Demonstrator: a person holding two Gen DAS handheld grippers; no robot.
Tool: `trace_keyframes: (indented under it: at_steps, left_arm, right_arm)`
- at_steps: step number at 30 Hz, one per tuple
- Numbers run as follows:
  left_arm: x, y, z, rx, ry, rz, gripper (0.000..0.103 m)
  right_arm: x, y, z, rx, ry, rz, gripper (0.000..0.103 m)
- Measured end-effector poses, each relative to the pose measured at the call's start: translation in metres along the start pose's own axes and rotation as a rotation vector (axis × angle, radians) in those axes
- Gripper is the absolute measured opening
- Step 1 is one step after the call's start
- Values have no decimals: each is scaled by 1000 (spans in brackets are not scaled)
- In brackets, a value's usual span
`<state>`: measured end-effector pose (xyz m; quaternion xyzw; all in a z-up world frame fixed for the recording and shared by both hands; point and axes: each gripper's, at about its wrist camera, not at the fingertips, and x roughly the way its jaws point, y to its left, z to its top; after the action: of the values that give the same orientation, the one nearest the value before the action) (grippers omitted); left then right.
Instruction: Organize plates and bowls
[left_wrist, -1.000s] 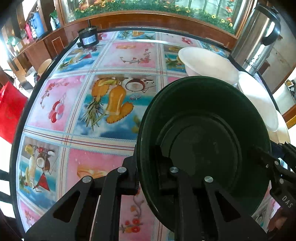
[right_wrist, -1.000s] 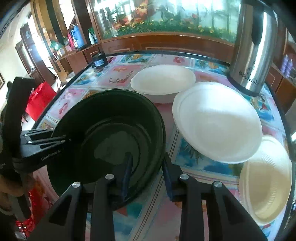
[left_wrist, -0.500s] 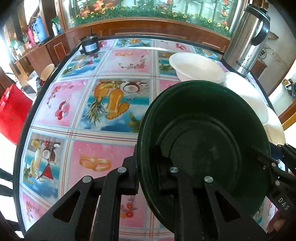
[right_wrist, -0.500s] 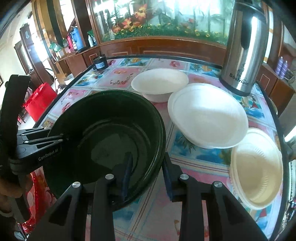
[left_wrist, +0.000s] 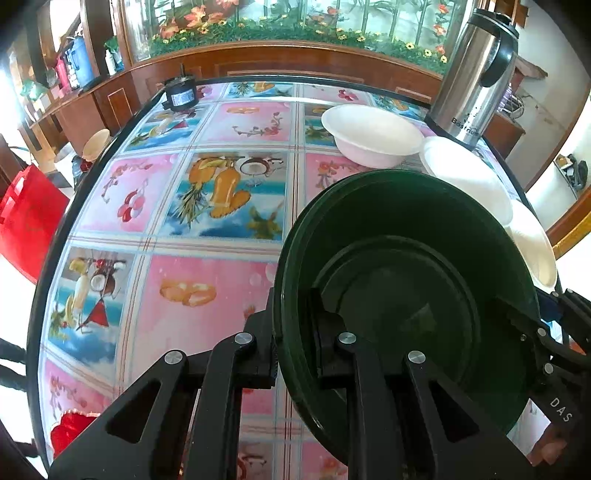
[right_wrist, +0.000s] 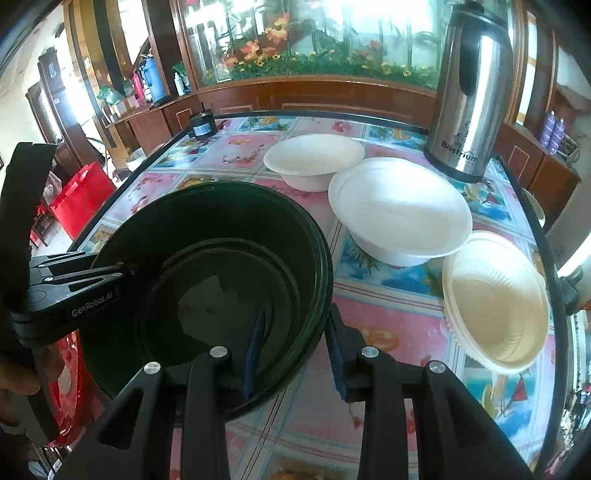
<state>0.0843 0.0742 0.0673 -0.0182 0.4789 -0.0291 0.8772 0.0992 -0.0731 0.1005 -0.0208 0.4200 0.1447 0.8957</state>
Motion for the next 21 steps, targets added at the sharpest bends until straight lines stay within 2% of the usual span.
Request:
trace_keyframes:
  at_steps: [12, 21]
  left_arm:
    - [-42, 14, -39, -17, -29, -6, 13]
    - [-90, 51, -81, -75, -66, -4, 13]
  right_arm:
    - [-29, 24, -23, -26, -30, 21, 35]
    - [-59, 68, -38, -93, -70, 50, 35]
